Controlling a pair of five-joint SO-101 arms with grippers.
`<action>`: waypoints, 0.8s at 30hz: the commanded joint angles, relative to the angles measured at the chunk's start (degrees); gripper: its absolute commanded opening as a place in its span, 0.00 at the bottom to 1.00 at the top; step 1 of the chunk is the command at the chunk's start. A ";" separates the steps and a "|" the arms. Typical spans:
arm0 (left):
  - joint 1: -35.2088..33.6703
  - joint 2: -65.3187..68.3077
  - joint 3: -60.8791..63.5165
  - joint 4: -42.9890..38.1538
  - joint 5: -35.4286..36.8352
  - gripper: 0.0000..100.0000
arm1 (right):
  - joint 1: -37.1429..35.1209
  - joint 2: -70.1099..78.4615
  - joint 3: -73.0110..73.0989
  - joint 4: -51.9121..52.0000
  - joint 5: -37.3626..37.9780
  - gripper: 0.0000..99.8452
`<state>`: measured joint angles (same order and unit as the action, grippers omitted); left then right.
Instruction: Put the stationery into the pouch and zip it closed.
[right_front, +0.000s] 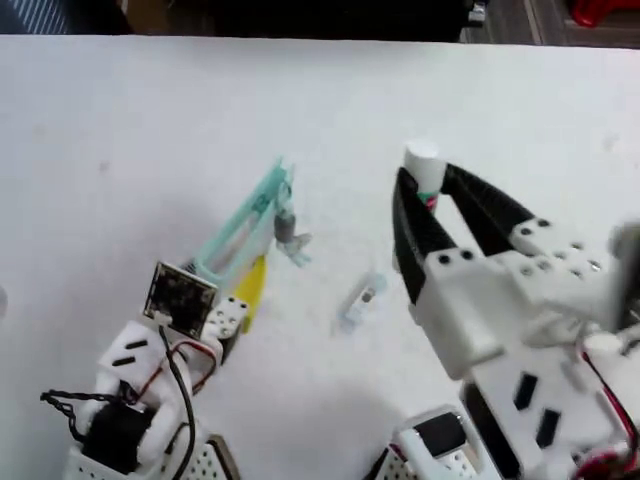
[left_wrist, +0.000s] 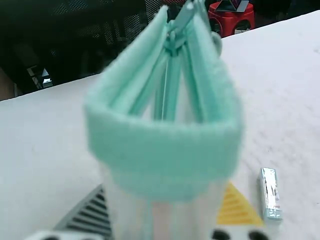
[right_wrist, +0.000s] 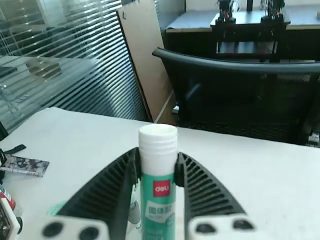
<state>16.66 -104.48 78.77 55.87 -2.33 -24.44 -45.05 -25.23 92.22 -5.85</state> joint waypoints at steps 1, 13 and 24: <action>0.22 0.40 -0.53 -0.62 0.70 0.16 | -0.31 -3.47 2.81 -0.13 -0.70 0.02; 0.31 0.40 -0.53 -0.26 0.88 0.21 | -2.59 -11.38 20.66 -20.70 -3.60 0.02; 1.01 0.40 -0.53 0.18 0.70 0.24 | -20.53 -11.30 35.69 -40.40 -6.07 0.02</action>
<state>17.19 -104.57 78.77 55.87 -2.33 -43.96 -55.96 8.62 56.18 -11.38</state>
